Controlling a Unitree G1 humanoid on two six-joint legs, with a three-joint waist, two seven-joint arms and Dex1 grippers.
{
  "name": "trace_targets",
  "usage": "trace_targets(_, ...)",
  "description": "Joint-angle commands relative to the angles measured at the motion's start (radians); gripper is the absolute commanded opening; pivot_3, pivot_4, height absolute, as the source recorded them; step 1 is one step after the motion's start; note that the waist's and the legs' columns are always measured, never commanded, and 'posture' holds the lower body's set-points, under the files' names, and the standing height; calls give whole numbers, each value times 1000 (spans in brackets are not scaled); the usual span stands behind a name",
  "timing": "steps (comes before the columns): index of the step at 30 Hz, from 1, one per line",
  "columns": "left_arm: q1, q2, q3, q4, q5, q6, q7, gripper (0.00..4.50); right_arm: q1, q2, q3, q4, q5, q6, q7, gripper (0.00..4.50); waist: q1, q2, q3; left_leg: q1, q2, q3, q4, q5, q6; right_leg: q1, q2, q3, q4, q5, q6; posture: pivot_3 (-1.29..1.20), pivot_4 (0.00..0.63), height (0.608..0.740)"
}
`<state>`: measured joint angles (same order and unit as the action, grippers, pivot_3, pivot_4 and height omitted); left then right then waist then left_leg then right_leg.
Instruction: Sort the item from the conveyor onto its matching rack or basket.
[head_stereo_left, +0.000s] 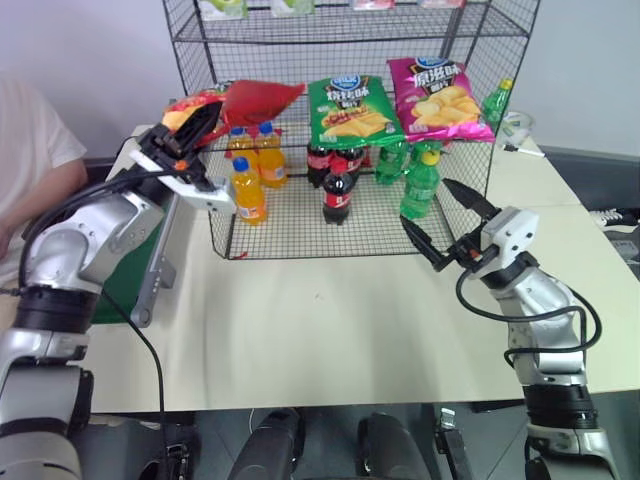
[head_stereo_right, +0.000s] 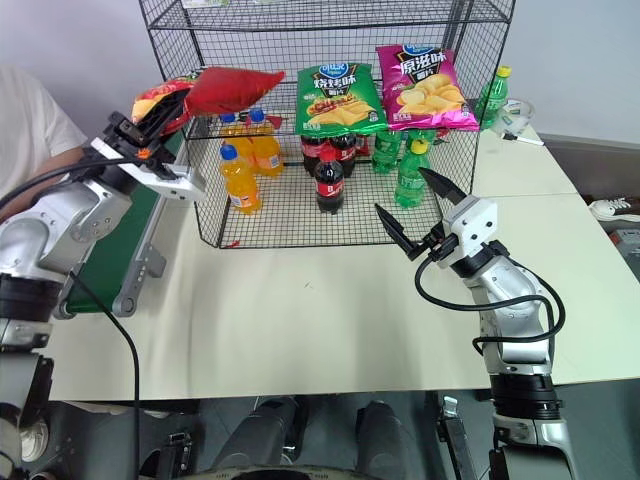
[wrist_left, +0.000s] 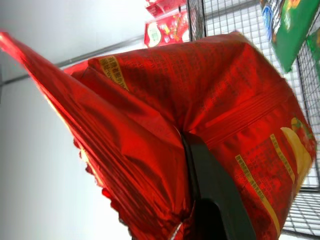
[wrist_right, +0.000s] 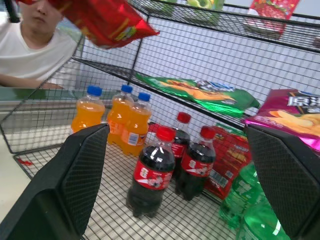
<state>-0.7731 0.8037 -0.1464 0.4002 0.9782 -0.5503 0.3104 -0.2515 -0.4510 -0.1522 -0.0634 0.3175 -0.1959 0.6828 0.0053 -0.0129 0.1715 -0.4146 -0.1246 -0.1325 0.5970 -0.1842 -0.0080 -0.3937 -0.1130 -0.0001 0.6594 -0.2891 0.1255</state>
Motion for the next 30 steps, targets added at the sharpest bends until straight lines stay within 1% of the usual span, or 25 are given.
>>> trace_targets(1,-116,-54,-95,201,74,28,141,28,-7,-5,-5,-46,2,-4,-10,4500,1,0,0,0,0,0,0,0,0,0,0,0,1,0,0,0,150,740)
trace_targets(2,-140,-63,-118,246,87,32,166,28,-6,-5,-1,-49,1,-2,-10,4500,2,0,0,0,0,0,0,0,0,0,0,0,1,0,0,0,150,740)
trace_targets(4,-209,-122,-179,419,100,54,186,28,-8,-6,3,-56,4,5,-12,4500,1,0,0,0,0,0,1,0,0,0,0,0,2,0,0,0,150,740)
trace_targets(6,-255,-167,-228,550,103,65,201,28,-11,-9,2,-57,6,9,-13,4500,3,0,0,0,0,0,1,0,0,0,0,0,3,0,1,0,150,740)
trace_targets(9,-315,-205,-282,663,104,67,260,28,-9,-10,2,-61,4,13,-16,4500,-2,-2,1,0,-1,0,1,0,0,0,0,0,3,-1,1,0,150,740)
trace_targets(11,-360,-237,-295,725,80,81,264,28,-7,-12,4,-64,3,17,-17,4500,-6,-3,1,-1,-1,0,1,0,0,-1,0,0,3,-1,2,0,150,740)
trace_targets(14,-420,-276,-301,790,46,95,253,28,-1,-14,6,-70,1,24,-17,4500,-5,-3,1,-3,-1,-1,2,0,0,-2,0,-1,4,-1,2,0,150,740)
trace_targets(19,-484,-296,-310,846,3,103,237,28,8,-9,14,-78,-3,30,-19,4500,-8,-3,1,-3,-1,-1,3,0,0,-2,0,-1,4,-1,2,0,150,740)
trace_targets(27,-520,-324,-329,897,-36,115,167,28,10,-11,19,-71,-19,28,-17,4500,-17,-3,1,-3,-1,-1,3,0,0,-2,0,-1,4,-1,2,0,150,740)
trace_targets(30,-526,-325,-341,904,-48,117,156,871,10,-13,17,-69,-18,30,-15,4500,-17,-3,1,-3,-1,-1,3,0,0,-2,0,-1,4,-1,2,0,150,740)
